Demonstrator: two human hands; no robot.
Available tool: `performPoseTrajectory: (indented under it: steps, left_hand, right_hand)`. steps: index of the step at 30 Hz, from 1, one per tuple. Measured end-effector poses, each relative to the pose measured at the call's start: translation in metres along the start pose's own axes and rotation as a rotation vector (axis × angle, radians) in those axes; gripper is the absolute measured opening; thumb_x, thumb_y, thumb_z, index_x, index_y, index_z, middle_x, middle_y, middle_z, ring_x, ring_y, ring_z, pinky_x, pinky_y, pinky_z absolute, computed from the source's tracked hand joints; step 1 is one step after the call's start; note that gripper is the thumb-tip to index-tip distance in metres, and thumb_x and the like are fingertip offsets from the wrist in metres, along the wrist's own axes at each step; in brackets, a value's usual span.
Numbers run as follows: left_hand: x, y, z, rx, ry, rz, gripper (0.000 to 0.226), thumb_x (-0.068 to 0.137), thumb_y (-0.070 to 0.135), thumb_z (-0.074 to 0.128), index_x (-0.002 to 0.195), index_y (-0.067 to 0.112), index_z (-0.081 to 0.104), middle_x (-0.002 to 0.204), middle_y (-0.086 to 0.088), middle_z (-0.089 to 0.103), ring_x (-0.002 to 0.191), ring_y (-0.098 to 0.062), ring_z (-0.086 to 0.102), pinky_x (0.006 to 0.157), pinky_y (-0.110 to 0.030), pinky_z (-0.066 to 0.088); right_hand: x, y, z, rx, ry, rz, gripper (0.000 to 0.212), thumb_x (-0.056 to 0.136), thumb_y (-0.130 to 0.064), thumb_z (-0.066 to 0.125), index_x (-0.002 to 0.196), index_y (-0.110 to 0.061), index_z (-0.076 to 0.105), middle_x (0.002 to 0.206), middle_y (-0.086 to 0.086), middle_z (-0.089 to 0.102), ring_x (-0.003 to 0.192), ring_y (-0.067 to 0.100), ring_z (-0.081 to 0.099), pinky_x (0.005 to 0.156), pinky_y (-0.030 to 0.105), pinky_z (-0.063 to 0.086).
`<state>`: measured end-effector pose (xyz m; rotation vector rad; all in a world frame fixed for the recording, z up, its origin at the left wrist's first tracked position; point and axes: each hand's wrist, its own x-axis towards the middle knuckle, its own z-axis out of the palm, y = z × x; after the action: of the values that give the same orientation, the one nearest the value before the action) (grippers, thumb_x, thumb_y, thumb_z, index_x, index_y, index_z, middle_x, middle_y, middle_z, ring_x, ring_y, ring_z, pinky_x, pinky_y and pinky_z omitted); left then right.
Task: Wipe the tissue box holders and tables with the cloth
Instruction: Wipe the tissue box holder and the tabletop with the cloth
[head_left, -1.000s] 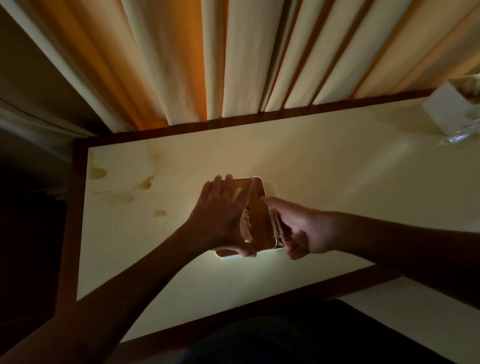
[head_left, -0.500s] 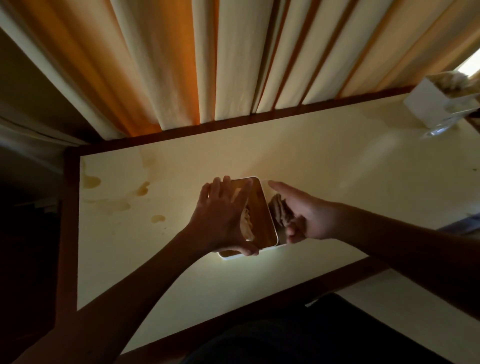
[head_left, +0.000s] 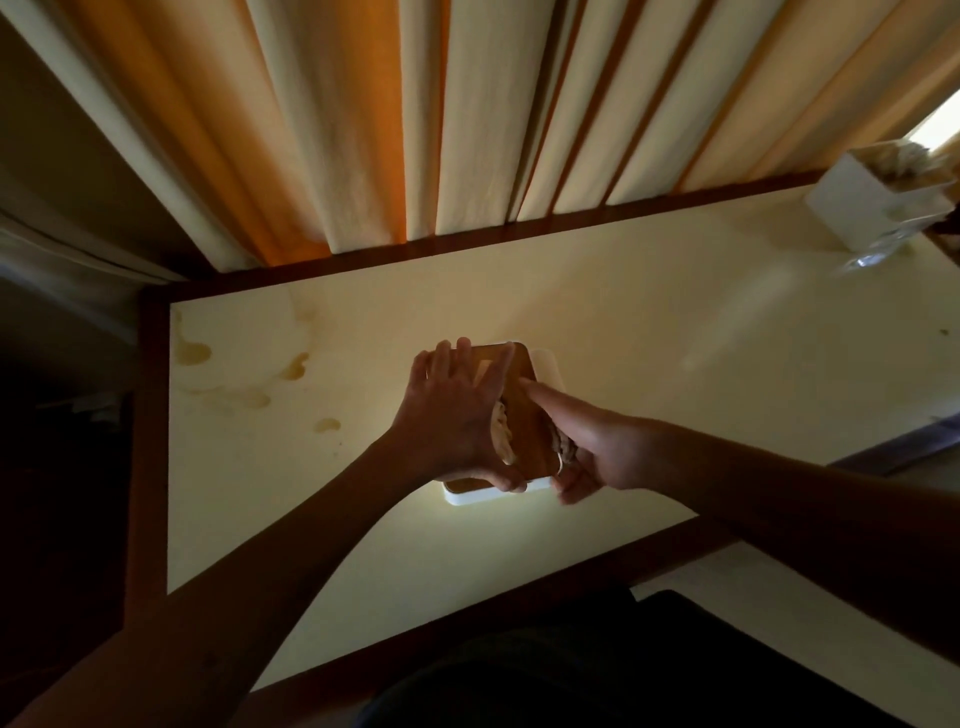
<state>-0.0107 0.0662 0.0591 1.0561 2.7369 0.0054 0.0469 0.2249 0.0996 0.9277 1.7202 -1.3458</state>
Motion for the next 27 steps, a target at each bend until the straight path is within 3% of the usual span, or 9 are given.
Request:
performPoseTrajectory:
  steps: [3,8,13,18,20,22,24,26,27]
  left_hand:
    - [0.001,-0.001,0.002,-0.009,0.003,0.003,0.147,0.046,0.095,0.058,0.153,0.023,-0.011,0.158,-0.023,0.014,0.144,-0.042,0.015,0.116,-0.054,0.015]
    - [0.001,-0.002,0.004,-0.019,0.005,0.003,0.147,0.045,0.095,0.057,0.154,0.024,-0.011,0.157,-0.023,0.014,0.143,-0.042,0.015,0.116,-0.053,0.016]
    - [0.004,-0.004,0.006,-0.025,-0.005,0.009,0.148,0.042,0.096,0.056,0.153,0.026,-0.013,0.158,-0.021,0.013,0.143,-0.042,0.014,0.116,-0.054,0.016]
    - [0.003,-0.005,0.003,-0.031,-0.013,0.031,0.144,0.045,0.094,0.060,0.150,0.032,-0.016,0.157,-0.020,0.013,0.143,-0.042,0.014,0.116,-0.054,0.014]
    - [0.003,-0.007,0.001,-0.034,-0.010,0.046,0.141,0.046,0.093,0.061,0.149,0.034,-0.017,0.156,-0.020,0.015,0.141,-0.041,0.016,0.115,-0.053,0.016]
    - [0.002,-0.007,0.001,-0.044,-0.006,0.057,0.139,0.048,0.091,0.062,0.148,0.035,-0.015,0.155,-0.018,0.016,0.140,-0.039,0.018,0.115,-0.051,0.017]
    - [0.002,-0.006,0.001,-0.043,-0.002,0.053,0.139,0.047,0.092,0.061,0.148,0.036,-0.015,0.155,-0.018,0.015,0.141,-0.039,0.017,0.116,-0.051,0.015]
    - [0.002,-0.007,0.003,-0.043,-0.005,0.042,0.141,0.045,0.094,0.059,0.149,0.036,-0.016,0.158,-0.017,0.011,0.143,-0.040,0.012,0.117,-0.053,0.013]
    - [0.002,-0.007,0.005,-0.048,-0.012,0.036,0.141,0.045,0.094,0.059,0.149,0.036,-0.018,0.159,-0.017,0.009,0.144,-0.040,0.009,0.117,-0.053,0.011]
  right_hand:
    - [-0.010,0.000,-0.013,-0.053,-0.006,0.058,0.073,0.085,-0.079,0.046,0.109,-0.012,0.059,0.071,0.004,0.056,0.038,0.014,0.052,0.046,0.028,0.054]
    - [-0.003,-0.008,-0.001,0.071,0.024,-0.029,0.051,0.089,-0.069,0.052,0.091,-0.018,0.056,0.070,0.000,0.053,0.039,0.010,0.048,0.045,0.024,0.050]
    - [-0.009,0.016,0.002,0.021,0.100,-0.160,0.010,0.089,-0.017,0.071,0.089,-0.010,0.063,0.058,-0.002,0.051,0.039,0.006,0.048,0.044,0.021,0.048]
    - [-0.036,0.023,-0.034,0.429,0.138,-0.213,0.004,0.094,-0.005,0.060,0.095,-0.007,0.063,0.048,0.001,0.048,0.035,0.006,0.046,0.044,0.025,0.051]
    - [-0.045,0.020,-0.050,0.536,0.248,-0.391,0.006,0.096,-0.008,0.059,0.099,-0.005,0.064,0.049,0.005,0.051,0.031,0.010,0.042,0.044,0.029,0.053]
    - [-0.039,0.030,-0.050,0.337,0.455,-0.666,0.011,0.099,-0.010,0.057,0.102,-0.007,0.068,0.055,0.007,0.062,0.031,0.014,0.047,0.046,0.036,0.055]
    - [-0.019,0.055,-0.035,-0.103,0.665,-0.930,0.022,0.101,-0.016,0.052,0.114,-0.007,0.068,0.065,0.008,0.068,0.040,0.021,0.056,0.046,0.044,0.054]
    - [0.010,0.087,-0.020,-0.621,0.666,-1.083,0.042,0.098,-0.026,0.044,0.135,-0.009,0.057,0.108,0.013,0.073,0.062,0.031,0.069,0.050,0.043,0.056]
    - [0.024,0.102,-0.017,-0.831,0.616,-1.097,0.049,0.097,-0.030,0.043,0.143,-0.011,0.048,0.133,0.012,0.064,0.070,0.033,0.071,0.049,0.038,0.056]
